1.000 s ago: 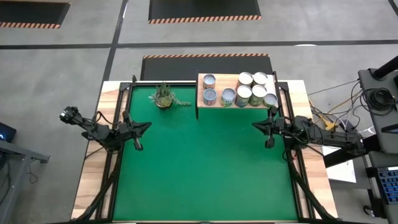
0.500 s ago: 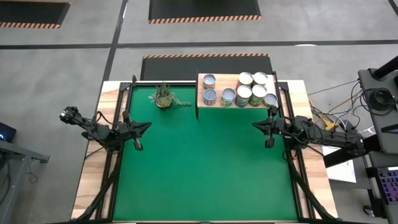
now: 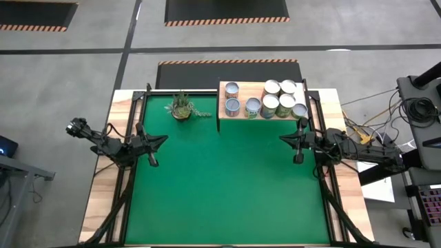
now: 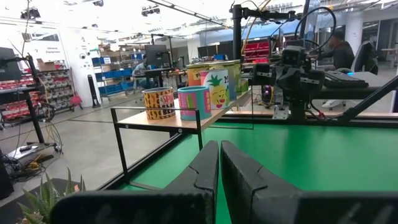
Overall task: Pick and place cans onto a shelf
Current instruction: Return to Home Position
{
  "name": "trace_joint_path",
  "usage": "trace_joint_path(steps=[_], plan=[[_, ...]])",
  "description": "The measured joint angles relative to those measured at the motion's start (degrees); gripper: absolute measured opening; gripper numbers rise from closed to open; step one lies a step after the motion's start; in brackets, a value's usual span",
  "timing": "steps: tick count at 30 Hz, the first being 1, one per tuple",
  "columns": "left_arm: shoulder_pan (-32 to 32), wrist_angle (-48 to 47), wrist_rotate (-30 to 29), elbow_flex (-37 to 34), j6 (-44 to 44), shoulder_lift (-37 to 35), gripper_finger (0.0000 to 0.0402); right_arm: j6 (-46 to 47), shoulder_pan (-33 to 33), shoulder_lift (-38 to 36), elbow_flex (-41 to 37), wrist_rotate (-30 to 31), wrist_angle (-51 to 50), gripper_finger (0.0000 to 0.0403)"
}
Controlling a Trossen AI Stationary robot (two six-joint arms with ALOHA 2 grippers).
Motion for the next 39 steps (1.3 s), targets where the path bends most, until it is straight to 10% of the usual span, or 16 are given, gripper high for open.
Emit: trace_joint_path(steps=[39], plan=[[0.02,0.01,0.0,0.0,0.0,0.0,0.0,2.04,0.0,2.33,0.68,0.13,-0.37,0.0009]])
